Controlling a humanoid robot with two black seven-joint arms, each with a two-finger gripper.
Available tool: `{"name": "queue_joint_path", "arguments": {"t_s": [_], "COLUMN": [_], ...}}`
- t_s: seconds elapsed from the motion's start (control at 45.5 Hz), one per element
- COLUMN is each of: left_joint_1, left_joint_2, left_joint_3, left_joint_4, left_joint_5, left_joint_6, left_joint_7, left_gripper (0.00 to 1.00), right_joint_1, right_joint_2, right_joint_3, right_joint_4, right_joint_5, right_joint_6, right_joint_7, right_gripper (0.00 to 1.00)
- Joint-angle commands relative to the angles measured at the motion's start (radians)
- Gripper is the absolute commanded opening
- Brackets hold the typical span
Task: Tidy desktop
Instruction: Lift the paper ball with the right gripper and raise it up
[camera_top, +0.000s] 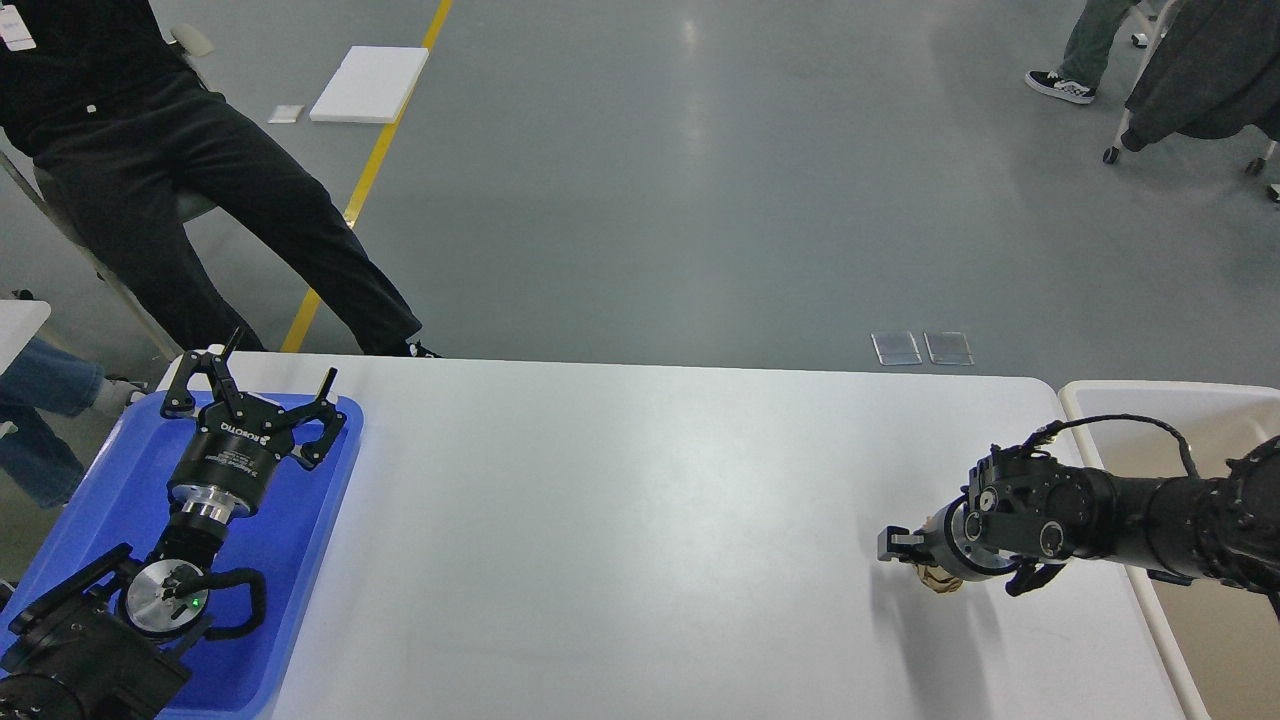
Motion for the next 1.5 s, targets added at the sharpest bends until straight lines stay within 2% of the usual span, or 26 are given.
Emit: {"name": "queue_joint_path", "arguments": {"t_s": [0.0,0.33,0.792,1.078,1.474], "left_joint_1": [0.000,0.000,0.000,0.000,0.000], "left_joint_2": [0.000,-0.002,-0.002,-0.002,-0.002], "left_joint_3": [0.000,0.000,0.000,0.000,0.000], "left_joint_4": [0.000,0.000,0.000,0.000,0.000], "left_joint_5": [0.000,0.000,0.000,0.000,0.000], "left_joint_6": [0.000,0.000,0.000,0.000,0.000], "left_joint_7": [0.001,0.001,0.001,0.001,0.001], "left_gripper": [0.99,0.99,0.99,0.99,0.99], "right_joint_1": [0.092,0.357,0.862,1.096,1.207], "right_joint_2": [-0.080,-0.157,-0.229,-0.269,-0.289], "right_joint_3": [-0.003,-0.065,-0.154,-0.157,-0.177], "right_joint_4": [0.103,0.362,0.615,0.643,0.642], "right_joint_5": [0.000,0.003,0.065,0.066,0.082], "right_joint_6": [0.011,0.023,0.282,0.486,0.557], "right_joint_7": [0.000,0.000,0.003,0.003,0.001], "right_gripper": [0.00,0.00,0.00,0.00,0.00]}}
